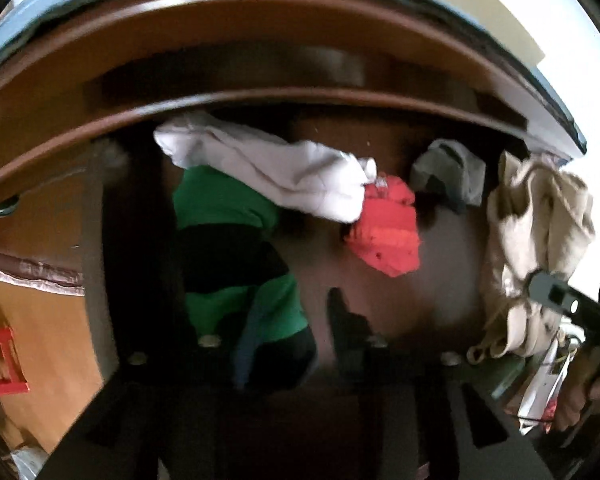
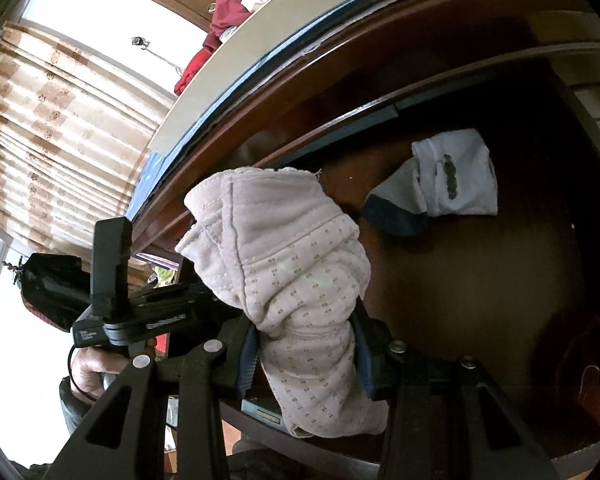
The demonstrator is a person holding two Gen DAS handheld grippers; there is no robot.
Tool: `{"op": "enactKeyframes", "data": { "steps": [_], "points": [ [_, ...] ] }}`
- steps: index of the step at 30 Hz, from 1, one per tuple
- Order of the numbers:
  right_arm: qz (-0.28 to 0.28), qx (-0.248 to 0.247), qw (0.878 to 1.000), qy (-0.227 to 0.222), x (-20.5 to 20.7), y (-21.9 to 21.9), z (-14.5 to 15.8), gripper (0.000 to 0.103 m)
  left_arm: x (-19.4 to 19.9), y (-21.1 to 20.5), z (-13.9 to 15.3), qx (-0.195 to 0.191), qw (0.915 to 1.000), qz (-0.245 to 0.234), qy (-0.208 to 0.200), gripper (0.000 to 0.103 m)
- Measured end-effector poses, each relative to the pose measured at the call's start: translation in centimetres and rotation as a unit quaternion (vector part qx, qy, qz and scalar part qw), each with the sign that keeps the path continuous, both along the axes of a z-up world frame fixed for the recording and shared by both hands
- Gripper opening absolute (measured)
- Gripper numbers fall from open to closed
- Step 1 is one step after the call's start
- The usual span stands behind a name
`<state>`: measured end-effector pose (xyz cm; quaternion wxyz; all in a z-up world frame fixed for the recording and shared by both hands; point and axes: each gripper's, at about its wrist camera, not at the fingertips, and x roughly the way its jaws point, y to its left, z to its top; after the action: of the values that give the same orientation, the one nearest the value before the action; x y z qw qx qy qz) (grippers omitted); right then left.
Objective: Take underwear out of drawer
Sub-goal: 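Lift the pink dotted underwear with the right gripper while the left grasps green-black socks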
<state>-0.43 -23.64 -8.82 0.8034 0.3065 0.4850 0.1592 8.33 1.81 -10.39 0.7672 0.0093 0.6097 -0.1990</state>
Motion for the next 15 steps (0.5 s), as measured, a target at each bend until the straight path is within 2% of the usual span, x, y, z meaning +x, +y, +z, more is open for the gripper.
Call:
{"op": "enactKeyframes", "data": {
  "steps": [3,7,10,11,12,13,15],
  "points": [
    [0.001,0.002,1.000,-0.001,0.1,0.2,0.3,0.043,0.0,-0.1,0.7,0.001,1.0000,-0.003,-0.003,0.051],
    [0.000,0.005,1.000,-0.002,0.0,0.1,0.4,0.043,0.1,-2.3,-1.0,0.042,0.9989,0.003,0.020,0.053],
    [0.000,0.008,1.000,-0.003,-0.1,0.0,0.5,0.043,0.2,-3.8,-1.9,0.065,0.9976,-0.013,0.019,0.059],
    [-0.001,0.010,1.000,-0.003,-0.1,-0.1,0.4,0.043,0.1,-4.2,-2.0,0.067,0.9974,-0.019,0.018,0.057],
    [-0.001,0.012,1.000,-0.003,-0.1,-0.2,0.3,0.043,0.1,-4.5,-2.2,0.064,0.9974,-0.025,0.018,0.051],
    [-0.002,0.014,1.000,-0.002,-0.2,-0.3,0.3,0.043,0.2,-4.6,-2.4,0.056,0.9978,-0.028,0.022,0.033],
    [-0.005,0.018,1.000,-0.002,-0.2,-0.4,0.2,0.043,-0.1,-4.2,-2.6,0.031,0.9989,-0.026,0.025,0.005]
  ]
}}
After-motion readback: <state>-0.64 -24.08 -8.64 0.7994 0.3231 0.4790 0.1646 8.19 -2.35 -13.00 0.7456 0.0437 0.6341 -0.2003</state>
